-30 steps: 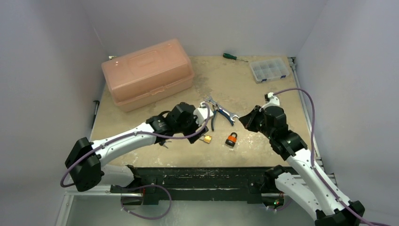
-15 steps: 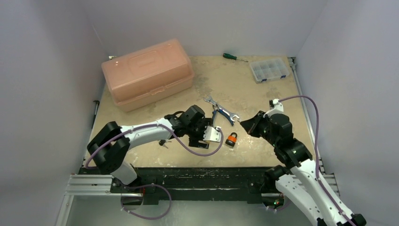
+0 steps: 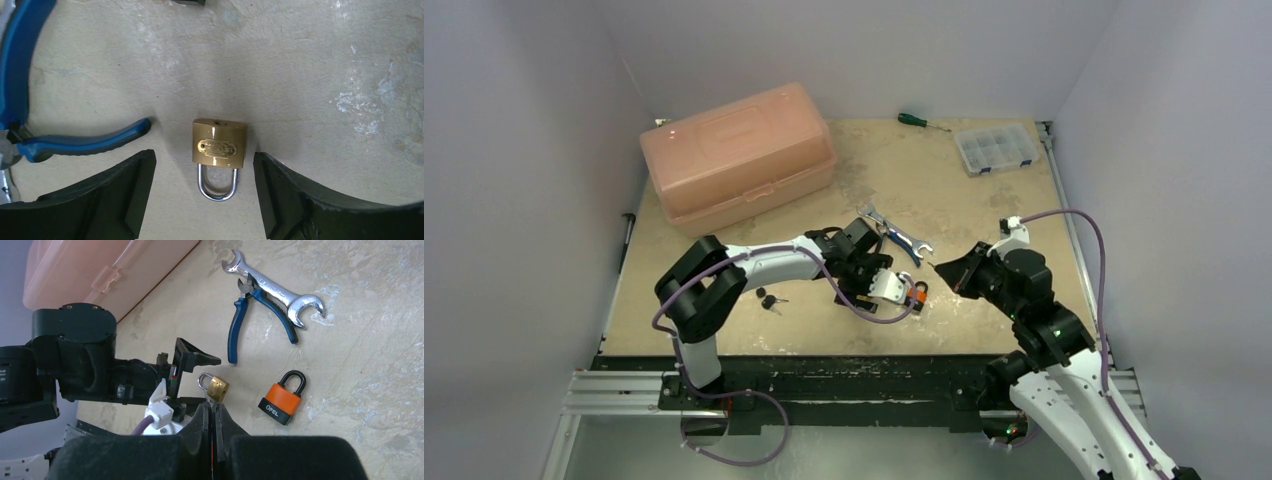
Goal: Unlock with the key
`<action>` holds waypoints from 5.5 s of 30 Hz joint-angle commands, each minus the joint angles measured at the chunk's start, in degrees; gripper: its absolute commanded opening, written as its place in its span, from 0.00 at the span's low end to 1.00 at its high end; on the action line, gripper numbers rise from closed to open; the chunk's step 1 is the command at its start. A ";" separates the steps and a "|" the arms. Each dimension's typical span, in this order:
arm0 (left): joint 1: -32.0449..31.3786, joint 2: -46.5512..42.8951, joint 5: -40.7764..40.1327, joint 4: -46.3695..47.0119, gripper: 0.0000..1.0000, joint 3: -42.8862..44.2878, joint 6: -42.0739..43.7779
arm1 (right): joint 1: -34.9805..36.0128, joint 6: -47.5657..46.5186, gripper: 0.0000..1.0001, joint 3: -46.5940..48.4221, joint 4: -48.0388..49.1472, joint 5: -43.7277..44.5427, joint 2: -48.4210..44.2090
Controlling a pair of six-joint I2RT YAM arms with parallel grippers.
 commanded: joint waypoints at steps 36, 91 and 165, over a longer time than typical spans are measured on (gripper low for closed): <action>-0.02 13.12 -2.03 -10.54 0.57 6.96 0.48 | -0.14 -2.23 0.00 1.17 -1.18 0.17 0.00; -0.25 -32.99 7.82 39.57 0.00 -23.53 -6.48 | 0.03 5.20 0.00 9.80 3.64 -5.92 9.89; -0.39 -38.35 6.09 60.52 0.00 -33.66 -15.42 | 17.11 13.00 0.00 12.03 9.27 -0.50 17.44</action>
